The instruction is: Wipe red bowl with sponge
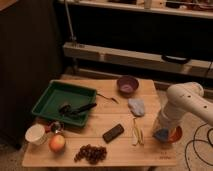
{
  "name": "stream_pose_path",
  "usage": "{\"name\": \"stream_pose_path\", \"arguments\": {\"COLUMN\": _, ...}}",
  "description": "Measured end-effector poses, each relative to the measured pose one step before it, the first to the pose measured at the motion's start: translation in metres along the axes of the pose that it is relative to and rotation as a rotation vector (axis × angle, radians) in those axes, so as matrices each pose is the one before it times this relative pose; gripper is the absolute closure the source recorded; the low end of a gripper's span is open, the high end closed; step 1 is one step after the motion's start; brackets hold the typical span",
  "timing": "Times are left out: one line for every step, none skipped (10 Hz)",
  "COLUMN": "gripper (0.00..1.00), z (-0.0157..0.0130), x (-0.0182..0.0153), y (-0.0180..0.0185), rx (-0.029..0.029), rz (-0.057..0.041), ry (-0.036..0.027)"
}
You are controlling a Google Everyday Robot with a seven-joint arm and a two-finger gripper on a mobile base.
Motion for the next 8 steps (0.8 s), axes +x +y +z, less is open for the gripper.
{"name": "stream_pose_path", "arguments": {"gripper": 1.0, "z": -0.00092, "x": -0.0004, "y": 0.01144, "rx": 0.01073, "rz": 0.02702, "ry": 0.00499}}
{"name": "stream_pose_path", "arguments": {"gripper": 1.0, "z": -0.00114, "x": 0.00095, "y": 0.00631, "rx": 0.00776, "rz": 0.01492, "ry": 0.00544}}
{"name": "stream_pose_path", "arguments": {"gripper": 1.0, "z": 0.00044, "x": 0.00192, "y": 0.00076, "rx": 0.00254, "rz": 0.00382, "ry": 0.00301}}
{"name": "stream_pose_path", "arguments": {"gripper": 1.0, "z": 0.00092, "x": 0.00176, "y": 0.00121, "rx": 0.00116, "rz": 0.006, "ry": 0.00301}}
{"name": "stream_pose_path", "arguments": {"gripper": 1.0, "z": -0.00063, "x": 0.00018, "y": 0.00253, "rx": -0.00063, "rz": 0.00991, "ry": 0.00187}}
{"name": "stream_pose_path", "arguments": {"gripper": 1.0, "z": 0.00096, "x": -0.00014, "y": 0.00446, "rx": -0.00002, "rz": 0.01326, "ry": -0.00057}}
{"name": "stream_pose_path", "arguments": {"gripper": 1.0, "z": -0.002, "x": 0.00183, "y": 0.00285, "rx": 0.00079, "rz": 0.00918, "ry": 0.0045}}
{"name": "stream_pose_path", "arguments": {"gripper": 1.0, "z": -0.00209, "x": 0.00238, "y": 0.00184, "rx": 0.00042, "rz": 0.00636, "ry": 0.00317}}
